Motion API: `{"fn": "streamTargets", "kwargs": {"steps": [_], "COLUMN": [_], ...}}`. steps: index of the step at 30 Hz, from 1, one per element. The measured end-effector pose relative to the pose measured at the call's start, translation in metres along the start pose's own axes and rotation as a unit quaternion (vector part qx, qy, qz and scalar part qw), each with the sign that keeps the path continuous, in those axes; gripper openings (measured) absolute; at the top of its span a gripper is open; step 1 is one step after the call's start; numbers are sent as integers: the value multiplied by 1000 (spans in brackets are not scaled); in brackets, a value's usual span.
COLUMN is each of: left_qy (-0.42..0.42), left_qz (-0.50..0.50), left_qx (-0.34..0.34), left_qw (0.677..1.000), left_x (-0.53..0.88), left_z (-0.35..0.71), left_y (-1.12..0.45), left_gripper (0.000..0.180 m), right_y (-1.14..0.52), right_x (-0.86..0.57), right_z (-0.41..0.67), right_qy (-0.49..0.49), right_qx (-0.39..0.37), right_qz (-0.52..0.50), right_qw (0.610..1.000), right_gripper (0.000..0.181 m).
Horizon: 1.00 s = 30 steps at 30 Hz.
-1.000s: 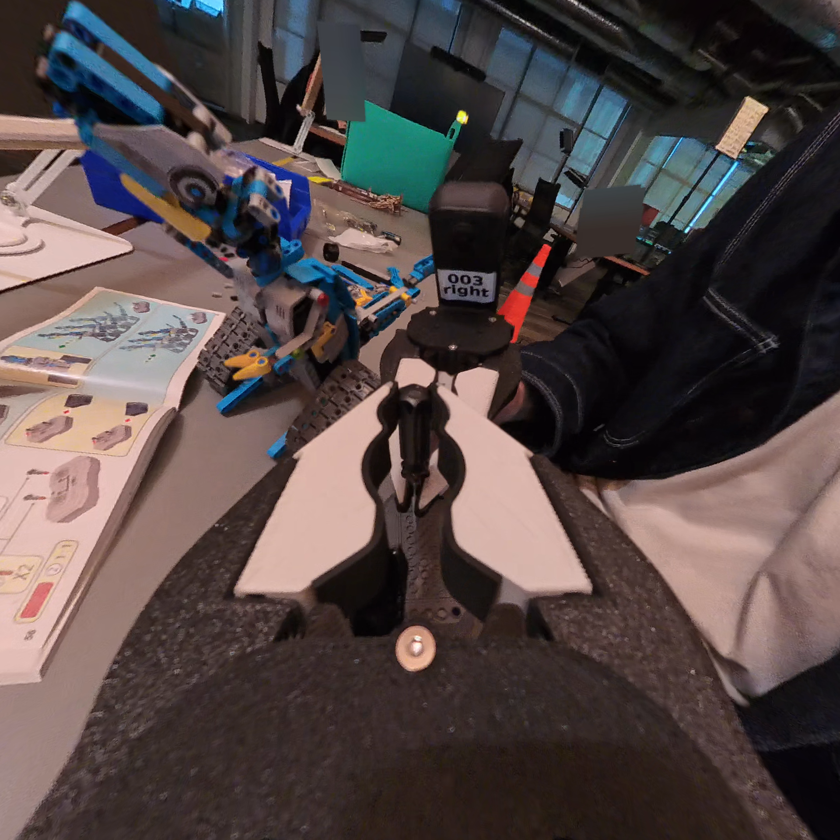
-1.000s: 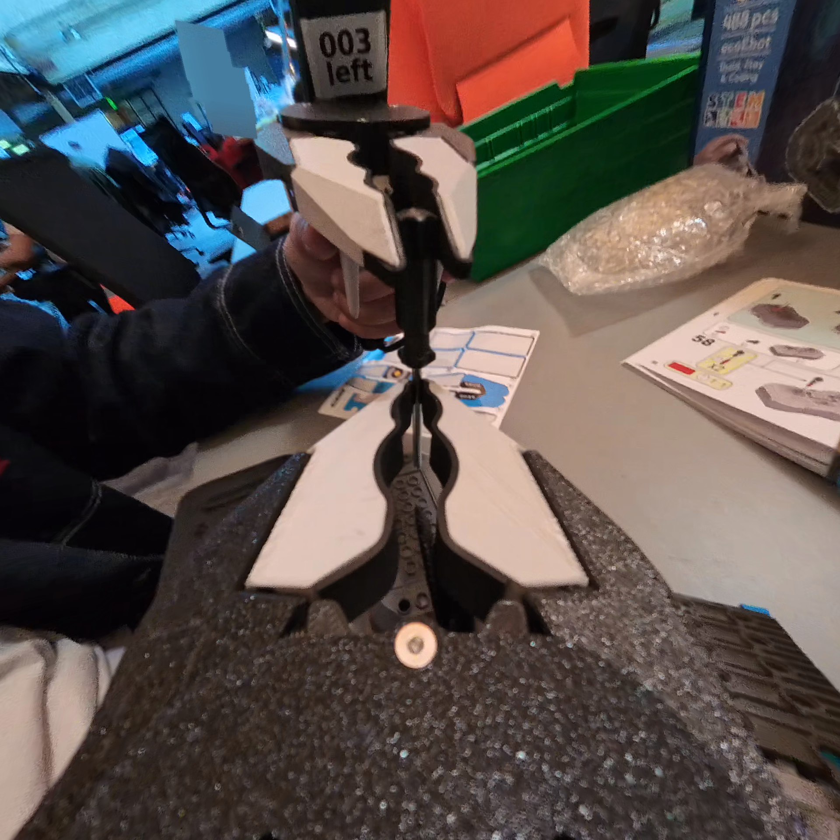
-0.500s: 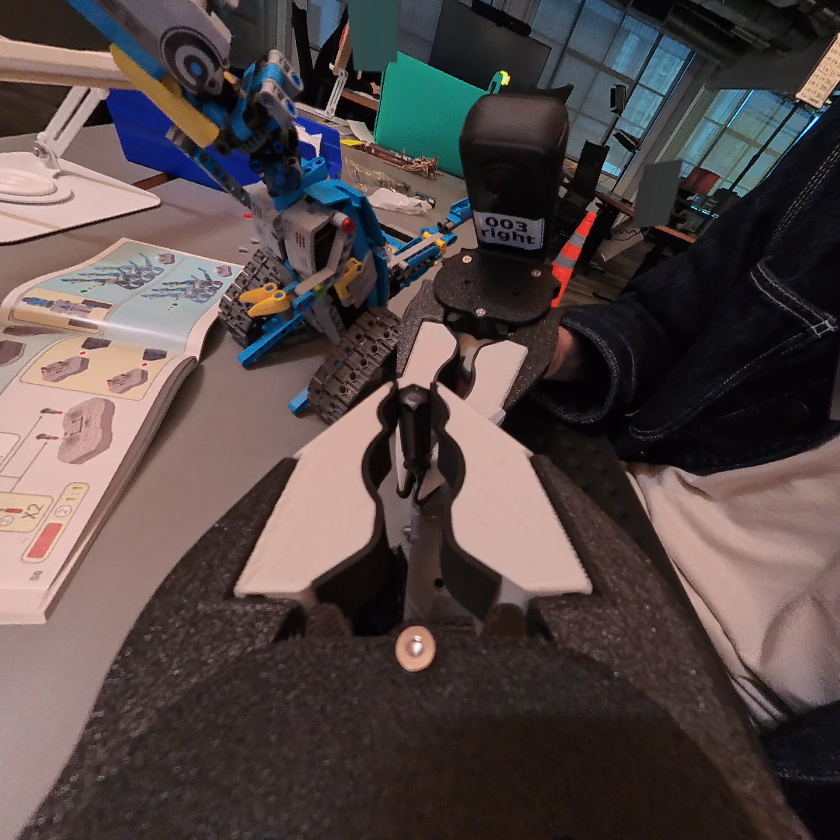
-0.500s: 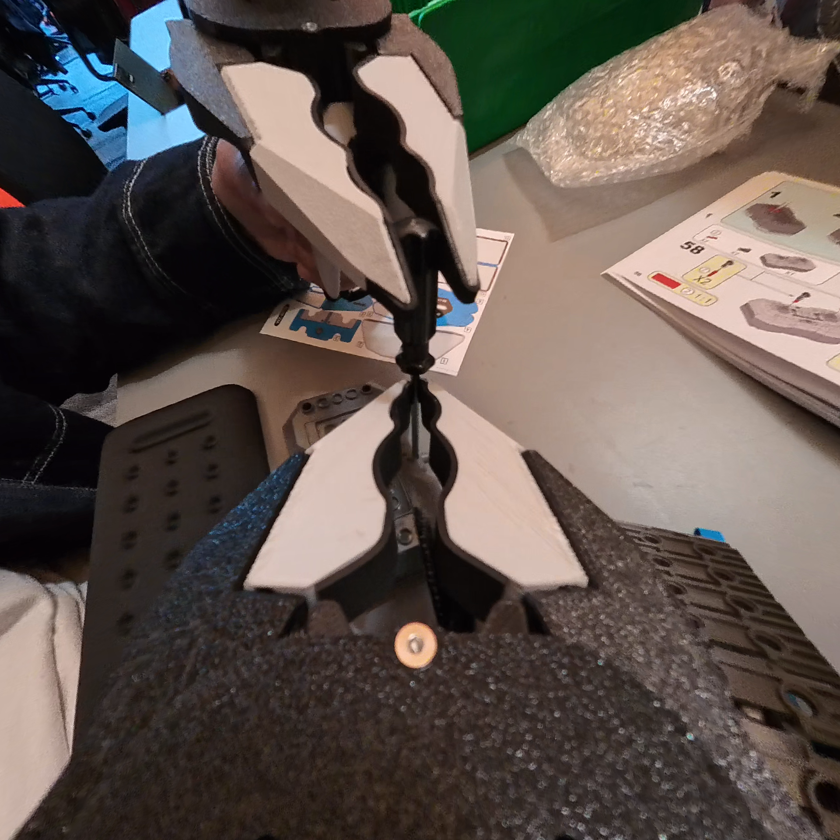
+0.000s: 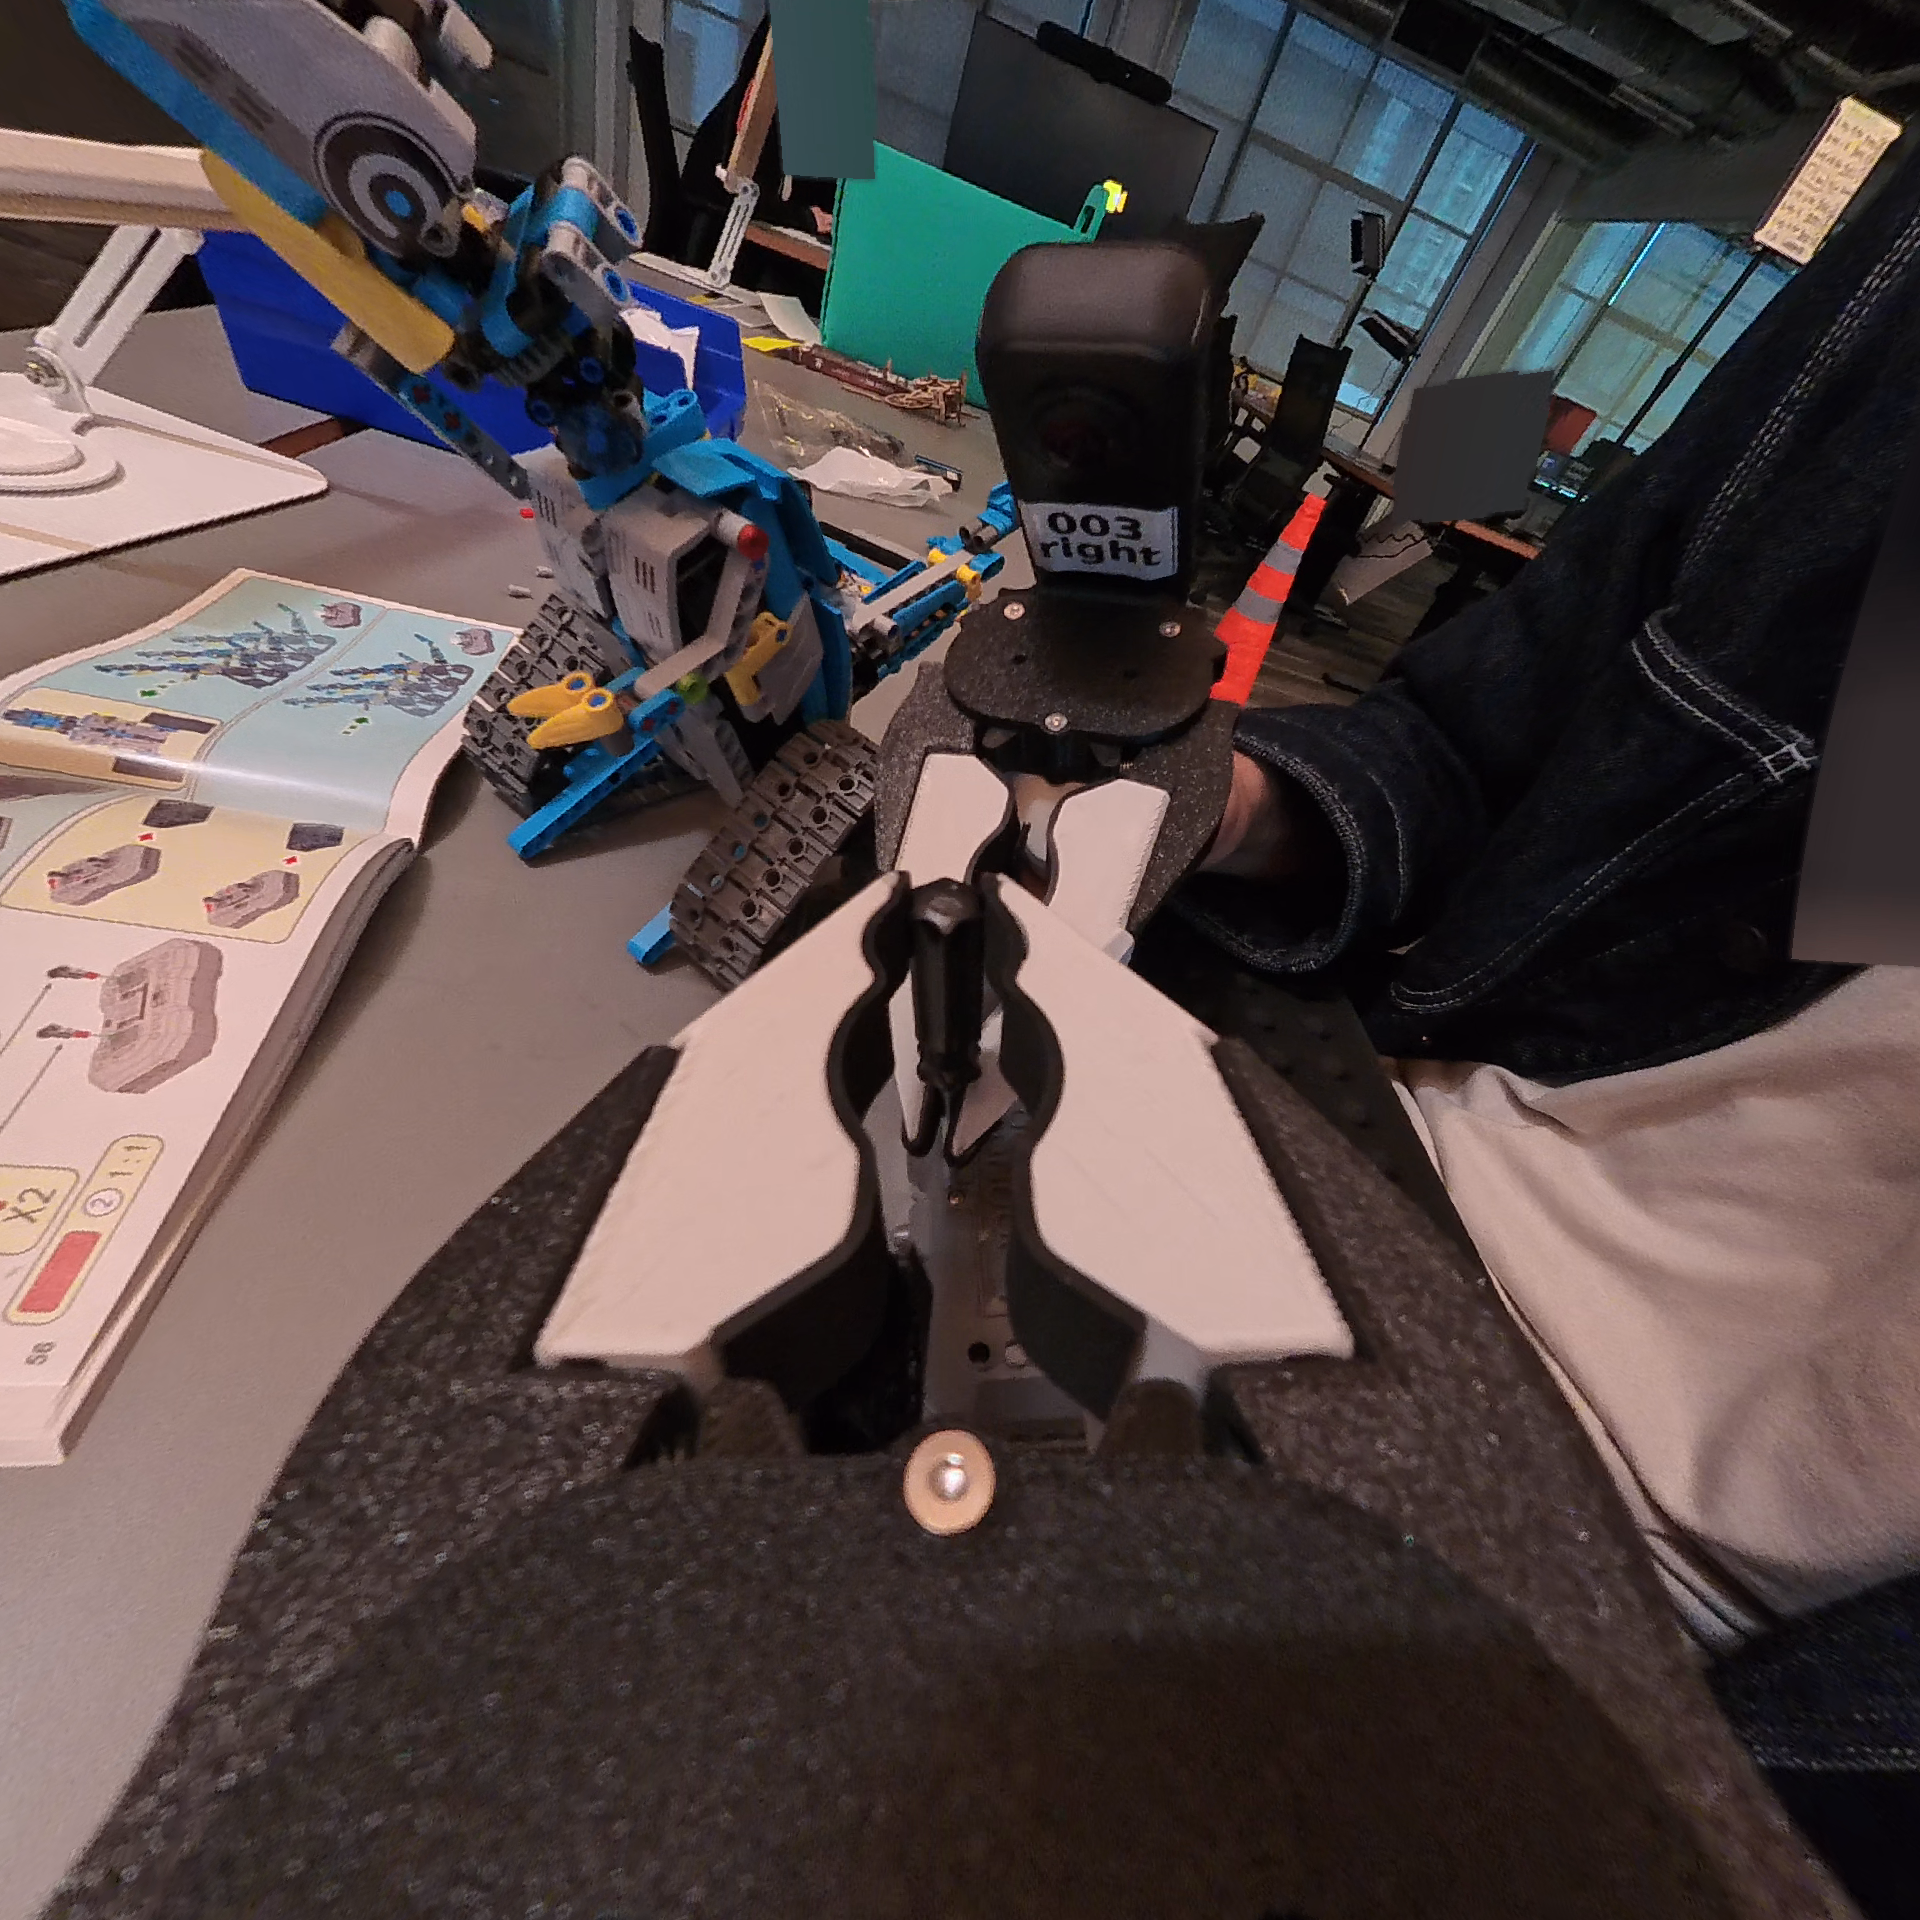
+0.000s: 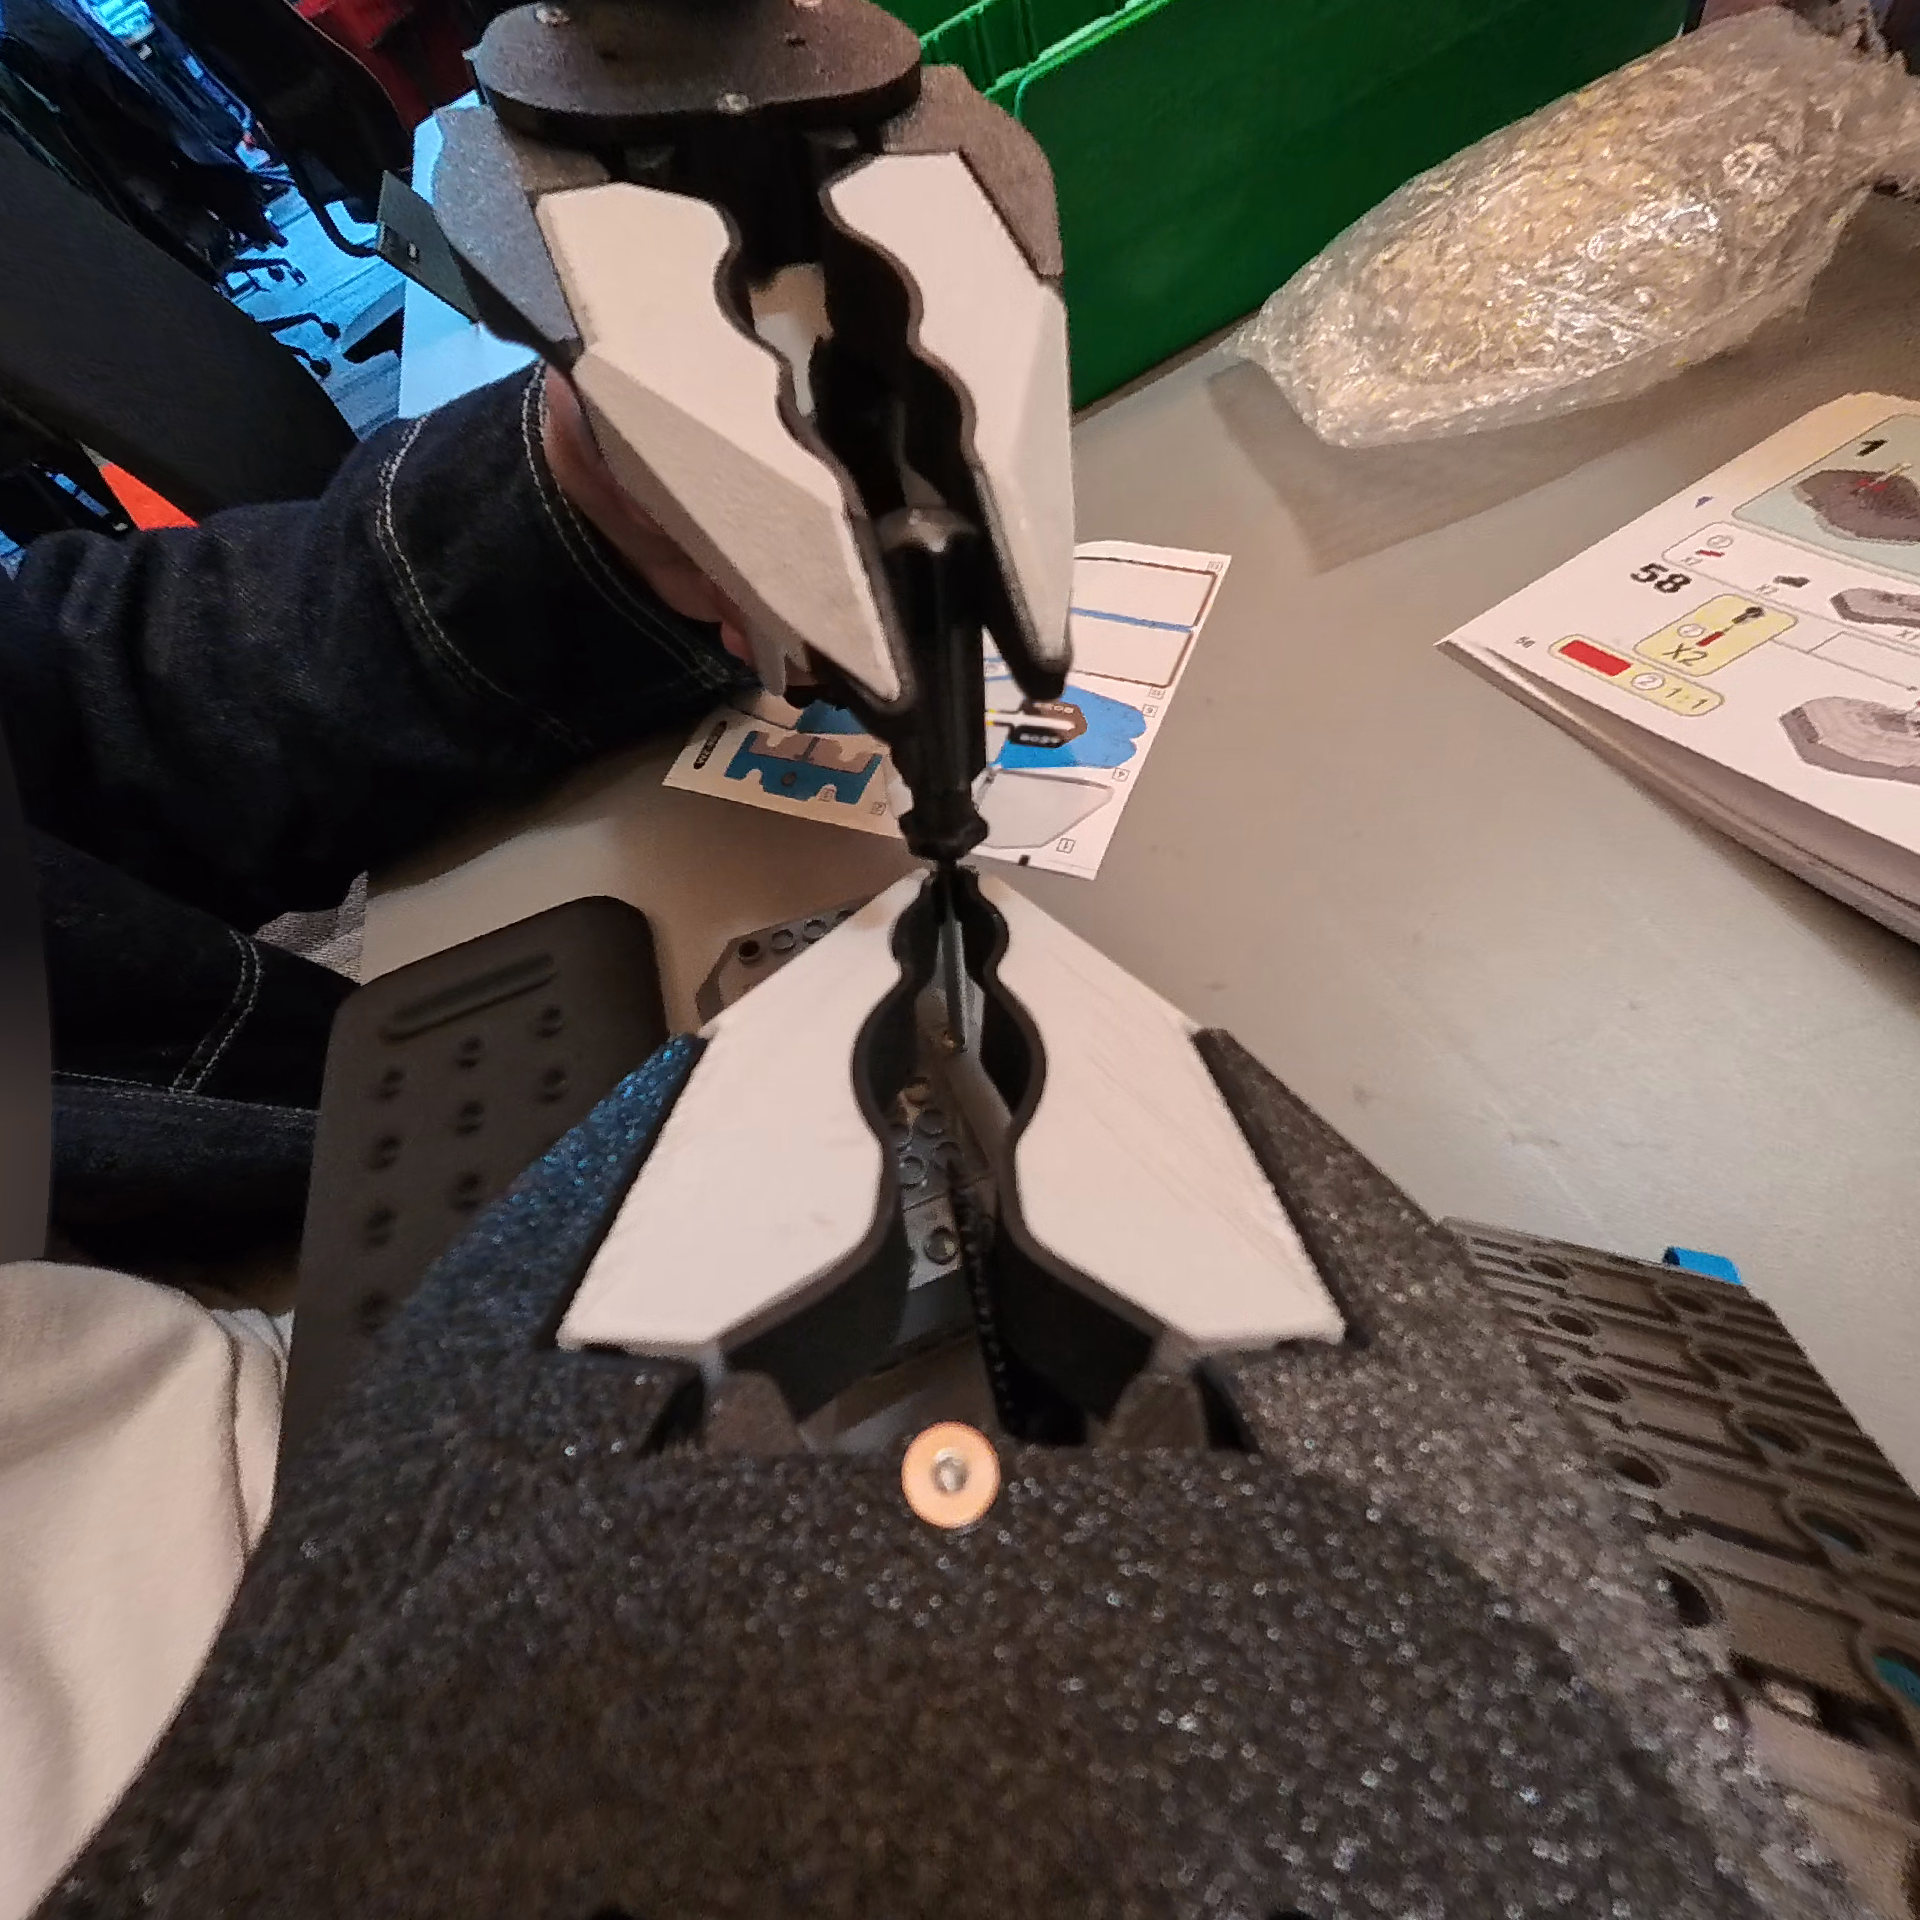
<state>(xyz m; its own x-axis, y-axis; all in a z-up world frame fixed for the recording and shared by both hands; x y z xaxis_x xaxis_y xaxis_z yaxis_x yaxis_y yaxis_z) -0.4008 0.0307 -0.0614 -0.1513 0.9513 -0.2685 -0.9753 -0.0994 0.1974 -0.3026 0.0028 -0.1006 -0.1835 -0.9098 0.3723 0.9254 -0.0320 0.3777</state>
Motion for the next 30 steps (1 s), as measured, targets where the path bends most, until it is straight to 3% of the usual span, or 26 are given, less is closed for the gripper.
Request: {"fn": "streamTargets", "kwargs": {"steps": [11,15,20,26,30], "left_qy": [-2,-11,-17,-17,-4], "left_qz": [-11,-13,-15,-14,-22], "left_qx": [4,5,4,-3,-14], "left_qw": [1000,1000,1000,1000,1000], "left_x": [-1,-4,-7,-8,-8], "left_z": [-2,-1,-1,-2,-3], "left_y": [1,1,-1,-2,-3], "left_gripper": [11,11,11,11,12], "right_y": [-1,9,37,40,44], "right_x": [2,10,27,29,32], "right_z": [-1,5,24,48,61], "right_qy": [9,2,16,80,70], "right_qx": [8,-9,-23,83,132], "right_qz": [1,29,10,-59,-46], "right_qw": [1000,1000,1000,992,988], "right_gripper": [3,32,36,30,29]}}
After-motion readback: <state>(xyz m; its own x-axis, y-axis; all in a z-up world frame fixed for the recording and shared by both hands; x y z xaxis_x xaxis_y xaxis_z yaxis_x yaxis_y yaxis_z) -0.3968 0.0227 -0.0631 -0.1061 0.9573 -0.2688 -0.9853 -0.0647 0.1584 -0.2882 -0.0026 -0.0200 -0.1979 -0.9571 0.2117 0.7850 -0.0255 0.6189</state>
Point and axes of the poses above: each gripper's, where its closed fingertips meet, y back along the fingers, z out of its top, x = y × z across the jaws, the point moved 7 cm from there along y, back along the fingers, and after that the axes turned 11 degrees about z, right-handed, at the moved point
